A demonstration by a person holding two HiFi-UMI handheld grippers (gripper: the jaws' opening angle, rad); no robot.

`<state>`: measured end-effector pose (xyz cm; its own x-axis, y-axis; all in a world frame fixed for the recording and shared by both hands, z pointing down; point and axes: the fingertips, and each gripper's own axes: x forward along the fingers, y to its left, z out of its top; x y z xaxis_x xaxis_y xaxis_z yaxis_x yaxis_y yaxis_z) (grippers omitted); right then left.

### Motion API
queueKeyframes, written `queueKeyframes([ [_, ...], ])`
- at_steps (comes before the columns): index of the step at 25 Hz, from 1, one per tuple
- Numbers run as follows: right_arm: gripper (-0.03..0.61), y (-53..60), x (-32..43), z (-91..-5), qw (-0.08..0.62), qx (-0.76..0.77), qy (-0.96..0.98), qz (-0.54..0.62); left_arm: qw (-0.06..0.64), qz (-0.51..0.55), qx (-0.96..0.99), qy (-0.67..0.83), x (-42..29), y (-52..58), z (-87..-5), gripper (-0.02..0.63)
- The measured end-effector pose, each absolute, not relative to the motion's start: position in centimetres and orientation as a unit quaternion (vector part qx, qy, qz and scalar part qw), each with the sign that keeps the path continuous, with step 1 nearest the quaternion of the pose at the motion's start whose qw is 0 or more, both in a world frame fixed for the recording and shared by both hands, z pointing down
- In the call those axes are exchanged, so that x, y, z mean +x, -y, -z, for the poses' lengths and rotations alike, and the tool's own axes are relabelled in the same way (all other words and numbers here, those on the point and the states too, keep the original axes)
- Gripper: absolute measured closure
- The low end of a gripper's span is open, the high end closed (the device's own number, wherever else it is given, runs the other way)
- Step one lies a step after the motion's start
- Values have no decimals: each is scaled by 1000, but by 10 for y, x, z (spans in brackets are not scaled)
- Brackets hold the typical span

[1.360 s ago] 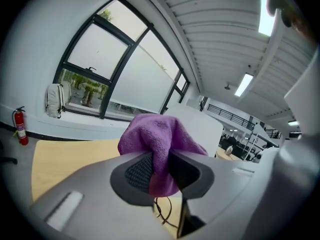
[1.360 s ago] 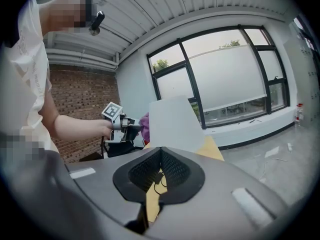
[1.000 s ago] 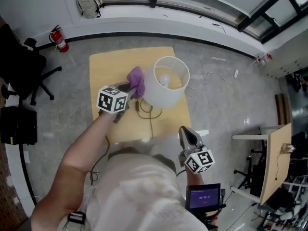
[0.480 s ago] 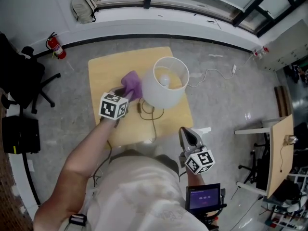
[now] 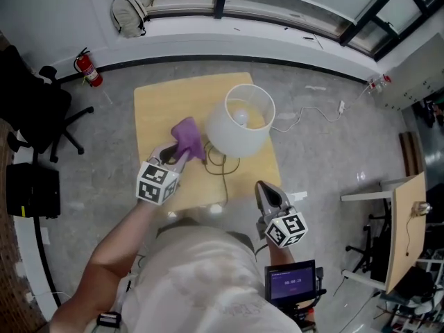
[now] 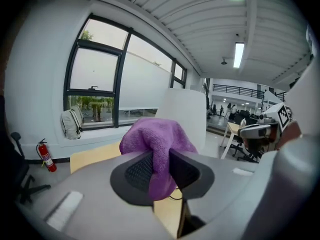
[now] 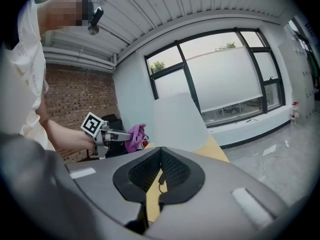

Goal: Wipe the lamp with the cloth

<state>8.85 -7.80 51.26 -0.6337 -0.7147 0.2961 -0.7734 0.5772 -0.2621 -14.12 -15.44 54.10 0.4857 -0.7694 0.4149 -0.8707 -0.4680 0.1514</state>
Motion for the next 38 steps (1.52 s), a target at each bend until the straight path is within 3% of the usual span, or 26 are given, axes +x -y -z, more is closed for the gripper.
queueKeyframes([
  [19,563,29,135,-510,58,378,905,-185,170,-101,869,454,-39,26,-517,526],
  [38,565,8,120,-461,34,340,932,-120,110,-68,866,483,-43,-1,-469,526],
])
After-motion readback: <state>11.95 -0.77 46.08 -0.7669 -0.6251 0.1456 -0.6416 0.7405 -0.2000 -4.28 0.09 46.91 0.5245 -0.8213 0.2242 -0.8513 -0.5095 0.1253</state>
